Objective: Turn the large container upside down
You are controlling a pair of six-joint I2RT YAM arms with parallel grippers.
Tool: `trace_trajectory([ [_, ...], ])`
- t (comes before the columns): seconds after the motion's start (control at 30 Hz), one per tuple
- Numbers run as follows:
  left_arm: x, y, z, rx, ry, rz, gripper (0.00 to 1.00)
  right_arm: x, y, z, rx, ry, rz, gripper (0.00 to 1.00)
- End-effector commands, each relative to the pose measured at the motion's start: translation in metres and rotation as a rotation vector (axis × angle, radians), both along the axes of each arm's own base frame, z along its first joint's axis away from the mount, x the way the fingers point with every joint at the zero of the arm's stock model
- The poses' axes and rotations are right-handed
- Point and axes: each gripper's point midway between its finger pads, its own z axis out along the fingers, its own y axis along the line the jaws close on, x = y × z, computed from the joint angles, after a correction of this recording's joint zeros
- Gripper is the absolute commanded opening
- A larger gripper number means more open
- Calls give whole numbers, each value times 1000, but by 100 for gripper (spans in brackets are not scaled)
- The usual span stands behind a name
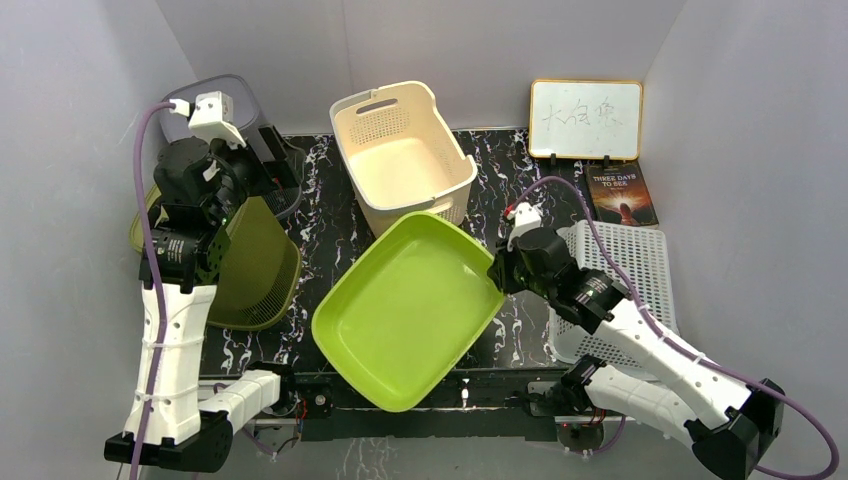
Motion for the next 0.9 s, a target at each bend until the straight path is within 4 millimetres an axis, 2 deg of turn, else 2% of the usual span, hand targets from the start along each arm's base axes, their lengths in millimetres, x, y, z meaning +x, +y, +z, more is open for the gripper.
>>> trace_trajectory([
  [0.0,1,-4,3,-9,-19,-17,98,8,10,20,198,-28,-119,0],
  [0.2,-1,-4,-8,-3,2,-23,98,16,-11,-17,211,33,-350,0],
  [0.37,-3,-2,-14,12,19,-21,98,22,-20,-38,154,50,-423,0],
  [0.4,-4,-3,-14,13,20,-23,98,23,-20,-42,143,57,-426,4],
  [0.47,-4,-3,-16,16,25,-27,98,23,-20,-49,123,74,-435,21],
  [0.53,-4,-4,-17,16,28,-29,98,22,-21,-53,102,86,-440,41],
  [0.67,-4,-4,-22,18,40,-32,98,23,-29,-46,42,67,-455,52],
  [0.77,-3,-5,-26,18,50,-36,98,26,-32,-27,18,20,-452,53],
  [0.87,-1,-6,-32,17,67,-39,98,28,-21,-8,10,-17,-384,53],
])
